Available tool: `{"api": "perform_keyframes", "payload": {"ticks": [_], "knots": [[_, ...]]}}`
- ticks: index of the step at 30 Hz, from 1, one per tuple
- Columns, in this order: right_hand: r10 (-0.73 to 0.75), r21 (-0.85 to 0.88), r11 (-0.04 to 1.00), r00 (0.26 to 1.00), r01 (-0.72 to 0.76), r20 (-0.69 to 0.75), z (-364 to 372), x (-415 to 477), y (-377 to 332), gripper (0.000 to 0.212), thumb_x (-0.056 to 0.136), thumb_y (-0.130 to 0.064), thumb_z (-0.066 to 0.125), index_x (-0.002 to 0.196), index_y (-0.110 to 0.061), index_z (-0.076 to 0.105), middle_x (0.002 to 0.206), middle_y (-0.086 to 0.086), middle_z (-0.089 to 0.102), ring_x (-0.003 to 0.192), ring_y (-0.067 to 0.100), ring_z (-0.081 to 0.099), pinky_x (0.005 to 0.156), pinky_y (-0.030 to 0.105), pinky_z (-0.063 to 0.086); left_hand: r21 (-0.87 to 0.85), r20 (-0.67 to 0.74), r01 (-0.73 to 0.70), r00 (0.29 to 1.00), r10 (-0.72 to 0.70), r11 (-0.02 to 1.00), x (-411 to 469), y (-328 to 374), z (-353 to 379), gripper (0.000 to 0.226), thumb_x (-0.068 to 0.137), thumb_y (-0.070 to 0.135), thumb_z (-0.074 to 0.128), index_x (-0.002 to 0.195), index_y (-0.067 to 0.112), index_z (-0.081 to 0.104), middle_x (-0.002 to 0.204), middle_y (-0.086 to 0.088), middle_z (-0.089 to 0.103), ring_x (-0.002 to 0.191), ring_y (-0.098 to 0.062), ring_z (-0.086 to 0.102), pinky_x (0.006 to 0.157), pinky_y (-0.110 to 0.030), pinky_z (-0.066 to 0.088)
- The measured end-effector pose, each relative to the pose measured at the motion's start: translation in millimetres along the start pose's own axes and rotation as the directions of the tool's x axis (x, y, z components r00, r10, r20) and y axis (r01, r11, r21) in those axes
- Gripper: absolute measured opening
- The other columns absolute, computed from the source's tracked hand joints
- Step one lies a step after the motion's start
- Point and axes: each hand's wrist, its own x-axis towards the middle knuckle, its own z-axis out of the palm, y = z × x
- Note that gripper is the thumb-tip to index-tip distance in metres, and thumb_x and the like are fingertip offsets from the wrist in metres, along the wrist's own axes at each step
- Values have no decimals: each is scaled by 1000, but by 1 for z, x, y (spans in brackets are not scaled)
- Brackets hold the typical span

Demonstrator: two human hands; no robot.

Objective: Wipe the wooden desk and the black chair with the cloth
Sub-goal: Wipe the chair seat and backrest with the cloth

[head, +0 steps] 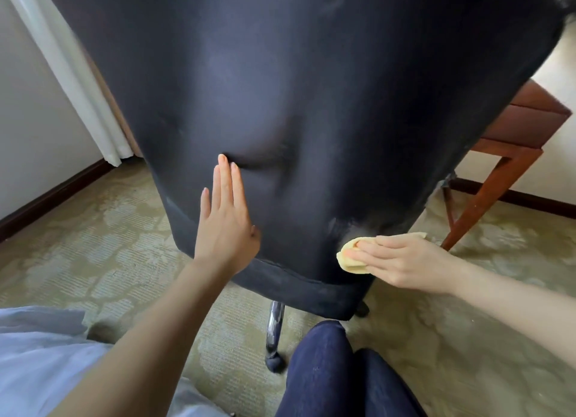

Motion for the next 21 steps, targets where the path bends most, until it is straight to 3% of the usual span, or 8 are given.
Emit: {"api": "perform_keyframes", "payload": {"ticks": [3,6,11,15,18,21], "knots": [[10,-8,1000,998,-11,-56,-23,0,26,27,88,2,53,106,-6,71,122,6,64,110,16,62,91,28,52,-31,-32,-47,998,46,998,-6,5,2,103,82,14,63,148,6,-14,156,-12,-24,145,-28,-16,116,-42,2],[51,-47,997,997,-54,-60,-43,13,43,27,83,-5,66,110,-8,71,128,6,61,112,19,61,93,30,51,-44,-20,-103,995,102,994,-12,13,9,106,82,13,64,148,10,-19,153,-8,-29,143,-25,-21,114,-40,-3],[204,-12,977,953,-212,-223,-48,41,51,29,93,0,48,106,-11,72,125,6,63,110,19,62,95,31,48,-48,13,-58,998,59,997,-10,24,22,106,84,16,64,147,9,-21,154,-13,-27,144,-32,-17,114,-40,-2],[310,84,950,880,-300,-360,-29,61,39,19,90,-4,61,102,-11,74,122,4,64,108,18,64,90,29,49,-33,27,-42,999,43,999,-6,26,26,106,85,19,63,145,5,-22,153,-18,-27,144,-36,-15,116,-43,3],[364,141,931,853,-335,-375,-9,75,24,18,88,-9,66,103,-14,74,124,1,63,108,15,63,94,28,45,-31,29,-34,999,34,999,-3,26,28,110,82,18,67,145,3,-21,153,-19,-27,144,-37,-14,116,-43,2],[343,168,938,876,-302,-340,10,85,5,20,90,-7,60,104,-13,73,124,2,63,109,15,62,95,29,48,-9,18,-39,999,39,999,-2,23,31,111,81,19,67,145,3,-21,152,-18,-29,144,-37,-13,116,-43,3]]}}
